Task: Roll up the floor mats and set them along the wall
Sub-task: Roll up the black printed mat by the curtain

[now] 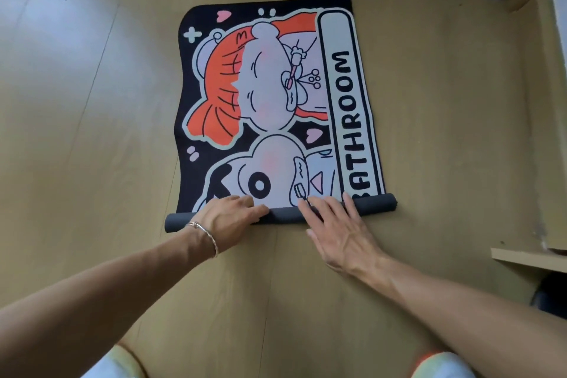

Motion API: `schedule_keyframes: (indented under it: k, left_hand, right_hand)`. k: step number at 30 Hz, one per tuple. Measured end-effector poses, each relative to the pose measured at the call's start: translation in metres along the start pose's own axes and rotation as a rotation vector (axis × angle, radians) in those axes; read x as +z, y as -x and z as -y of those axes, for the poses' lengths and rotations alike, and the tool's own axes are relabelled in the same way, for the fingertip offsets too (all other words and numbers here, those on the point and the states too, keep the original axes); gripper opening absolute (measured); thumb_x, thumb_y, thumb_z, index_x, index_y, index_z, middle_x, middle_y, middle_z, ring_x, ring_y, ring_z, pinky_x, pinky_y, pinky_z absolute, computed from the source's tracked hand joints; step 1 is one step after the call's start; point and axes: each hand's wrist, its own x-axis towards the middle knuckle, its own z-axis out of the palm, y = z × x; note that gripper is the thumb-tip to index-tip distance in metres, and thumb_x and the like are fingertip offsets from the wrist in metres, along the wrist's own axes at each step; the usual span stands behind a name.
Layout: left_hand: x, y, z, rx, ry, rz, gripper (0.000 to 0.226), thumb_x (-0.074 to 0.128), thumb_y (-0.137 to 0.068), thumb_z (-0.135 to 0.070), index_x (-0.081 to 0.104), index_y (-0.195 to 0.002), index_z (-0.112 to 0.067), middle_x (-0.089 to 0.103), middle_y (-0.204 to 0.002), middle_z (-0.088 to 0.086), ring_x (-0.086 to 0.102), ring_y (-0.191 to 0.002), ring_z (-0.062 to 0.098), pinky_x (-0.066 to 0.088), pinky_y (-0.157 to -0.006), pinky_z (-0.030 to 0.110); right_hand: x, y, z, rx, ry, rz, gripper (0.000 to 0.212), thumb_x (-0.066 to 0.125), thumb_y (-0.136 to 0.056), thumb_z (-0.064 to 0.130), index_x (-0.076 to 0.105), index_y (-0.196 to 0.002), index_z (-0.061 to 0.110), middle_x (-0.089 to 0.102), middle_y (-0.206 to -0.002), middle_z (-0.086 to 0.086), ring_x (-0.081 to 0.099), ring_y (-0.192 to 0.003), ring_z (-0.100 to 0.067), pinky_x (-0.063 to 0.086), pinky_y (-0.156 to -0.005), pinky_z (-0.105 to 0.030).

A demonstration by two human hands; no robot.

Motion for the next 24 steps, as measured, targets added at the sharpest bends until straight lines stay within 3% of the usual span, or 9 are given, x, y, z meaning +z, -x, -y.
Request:
schedule_keyframes:
  k: [3,4,7,11,15,18,20,22,24]
  left_hand:
    - [0.017,0.007,-0.003,0.046,-0.029,-0.202,0.053,0.061,-0.069,-0.002,0.058,-0.119,-0.018,0.059,-0.113,0.007,0.059,-0.097,0.025,0.052,-0.063,0.033]
    - [0.025,0.009,-0.006,0.005,-0.027,-0.269,0.052,0.058,-0.065,-0.005,0.061,-0.116,-0.015,0.061,-0.117,0.011,0.058,-0.101,0.027,0.055,-0.070,0.037]
    - [0.043,0.014,-0.025,-0.167,0.026,-0.265,0.056,0.036,-0.082,-0.025,0.040,-0.135,-0.009,0.047,-0.141,0.014,0.040,-0.129,0.027,0.034,-0.103,0.053]
    - [0.052,0.002,-0.033,-0.285,0.060,-0.205,0.073,0.008,-0.096,-0.055,0.032,-0.142,-0.004,0.035,-0.147,0.013,0.034,-0.137,0.028,0.015,-0.108,0.053]
    - [0.038,-0.018,-0.017,-0.304,0.051,-0.127,0.080,0.003,-0.095,-0.060,0.043,-0.138,-0.005,0.041,-0.145,0.013,0.042,-0.133,0.028,0.017,-0.108,0.053]
    - [0.025,-0.031,-0.010,-0.331,0.033,-0.114,0.092,-0.016,-0.086,-0.065,0.025,-0.147,-0.011,0.018,-0.155,0.007,0.022,-0.143,0.025,0.009,-0.114,0.053]
    - [0.024,-0.037,-0.003,-0.320,0.040,-0.105,0.099,-0.031,-0.074,-0.066,0.005,-0.151,-0.016,-0.001,-0.158,0.004,0.002,-0.146,0.022,0.000,-0.114,0.053]
    - [0.020,-0.039,-0.001,-0.342,0.009,-0.137,0.093,-0.021,-0.083,-0.065,0.020,-0.149,-0.015,0.015,-0.157,0.007,0.017,-0.144,0.025,0.012,-0.114,0.057]
    - [0.024,-0.043,0.000,-0.391,0.005,-0.161,0.082,-0.010,-0.090,-0.062,0.028,-0.145,-0.014,0.030,-0.152,0.010,0.030,-0.139,0.027,0.013,-0.111,0.056]
  right_hand:
    - [0.000,-0.005,0.001,0.037,0.013,0.141,0.061,0.023,-0.089,0.046,0.035,-0.141,0.016,0.051,-0.138,-0.011,0.048,-0.127,-0.034,0.034,-0.102,-0.059]
    - [-0.002,-0.010,0.000,0.035,0.021,0.182,0.068,0.013,-0.089,0.050,0.027,-0.147,0.018,0.036,-0.151,-0.011,0.034,-0.138,-0.034,0.022,-0.108,-0.057]
    - [-0.006,-0.024,-0.005,0.035,-0.009,0.204,0.083,-0.020,-0.078,0.060,-0.003,-0.152,0.027,-0.010,-0.158,-0.001,-0.008,-0.147,-0.027,-0.011,-0.111,-0.047]
    - [-0.006,-0.035,-0.005,0.073,-0.026,0.120,0.089,-0.030,-0.079,0.059,0.008,-0.152,0.026,0.006,-0.160,-0.007,0.002,-0.147,-0.030,-0.007,-0.112,-0.044]
    - [-0.016,-0.041,-0.006,0.149,-0.007,0.072,0.076,-0.006,-0.096,0.053,0.037,-0.145,0.015,0.036,-0.150,-0.014,0.033,-0.139,-0.033,0.016,-0.111,-0.048]
    - [-0.016,-0.037,-0.010,0.154,-0.023,0.058,0.070,0.004,-0.099,0.052,0.047,-0.139,0.013,0.047,-0.143,-0.016,0.044,-0.132,-0.034,0.024,-0.112,-0.049]
    - [-0.015,-0.037,-0.013,0.145,-0.040,0.067,0.070,0.004,-0.099,0.052,0.047,-0.139,0.014,0.047,-0.142,-0.016,0.044,-0.132,-0.034,0.022,-0.111,-0.047]
    - [-0.021,-0.046,-0.014,0.159,-0.062,0.089,0.074,-0.004,-0.097,0.054,0.039,-0.144,0.018,0.036,-0.150,-0.014,0.035,-0.138,-0.031,0.017,-0.116,-0.044]
    - [-0.020,-0.059,-0.015,0.151,-0.096,0.088,0.078,-0.015,-0.088,0.060,0.015,-0.152,0.025,0.006,-0.159,-0.008,0.007,-0.147,-0.027,0.000,-0.116,-0.040]
